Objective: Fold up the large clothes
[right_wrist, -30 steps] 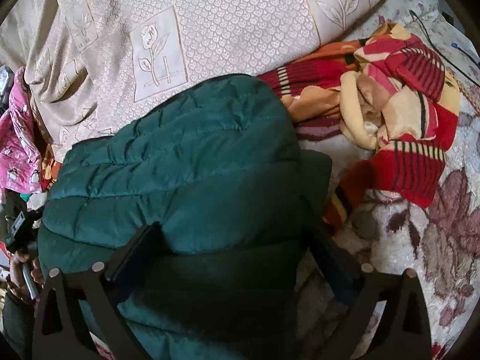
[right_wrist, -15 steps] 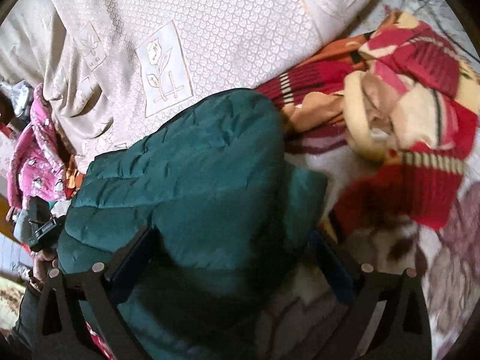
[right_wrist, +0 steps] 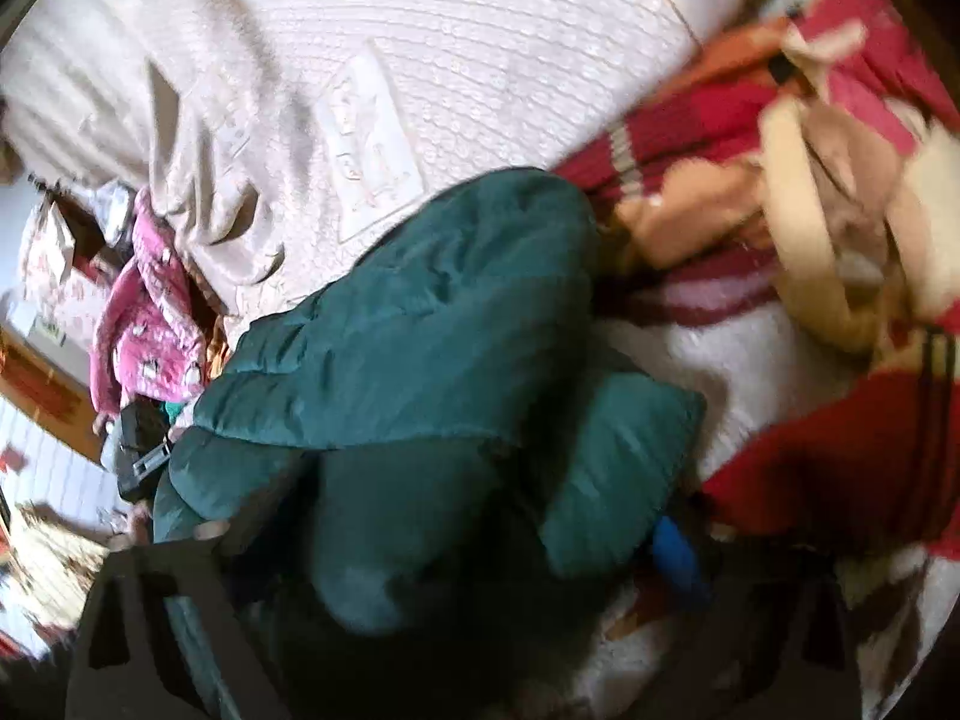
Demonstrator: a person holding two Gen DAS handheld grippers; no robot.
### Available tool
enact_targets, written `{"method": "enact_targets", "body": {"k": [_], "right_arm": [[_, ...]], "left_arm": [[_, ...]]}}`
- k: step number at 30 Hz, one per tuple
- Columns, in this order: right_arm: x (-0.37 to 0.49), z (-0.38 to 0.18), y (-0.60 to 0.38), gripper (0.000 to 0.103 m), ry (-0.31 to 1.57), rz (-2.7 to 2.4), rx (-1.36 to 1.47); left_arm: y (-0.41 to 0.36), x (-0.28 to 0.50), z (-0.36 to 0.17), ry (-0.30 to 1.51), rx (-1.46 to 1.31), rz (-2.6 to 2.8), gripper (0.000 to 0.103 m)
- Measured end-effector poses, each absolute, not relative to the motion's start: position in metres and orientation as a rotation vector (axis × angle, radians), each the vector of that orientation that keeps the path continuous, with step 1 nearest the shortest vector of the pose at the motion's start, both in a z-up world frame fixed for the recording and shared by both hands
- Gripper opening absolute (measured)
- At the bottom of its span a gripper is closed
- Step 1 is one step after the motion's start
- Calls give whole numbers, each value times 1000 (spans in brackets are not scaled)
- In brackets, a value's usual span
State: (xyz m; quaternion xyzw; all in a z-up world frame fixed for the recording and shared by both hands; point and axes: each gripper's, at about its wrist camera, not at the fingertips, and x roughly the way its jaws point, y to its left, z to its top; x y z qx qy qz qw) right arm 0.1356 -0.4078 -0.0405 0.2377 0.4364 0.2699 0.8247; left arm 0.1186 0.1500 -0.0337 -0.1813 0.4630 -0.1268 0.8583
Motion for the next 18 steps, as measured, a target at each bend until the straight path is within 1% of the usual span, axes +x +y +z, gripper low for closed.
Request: {"method": "enact_targets", "body": {"k": [2,3,4,5,6,8,11,14,18], "right_arm": [[134,-29,-400,64,912,560,448],[131,-20,-394,59,893,534,390],[127,-11,-387,52,871,506,328],[124,-3,-380,48,853,471,267],[121,6,-369,46,836,427,191],[117,15,-354,41,828,369,104],[111,21,-341,39,836,307,16],[110,18,-340,38,854,295,-8],[111,15,-332,38,868,281,-64]], "left_arm": [[148,117,-32,966,-369,-250,50],[146,116,-31,960,-365,-241,45],[145,115,-30,954,-357,-233,43],[143,114,-29,944,-348,-221,35],[140,112,-26,934,-331,-210,28],[130,110,-21,915,-274,-181,22],[117,105,-15,892,-197,-114,20],[101,102,-11,867,-103,-44,20],[93,102,-10,860,-58,10,21]]}}
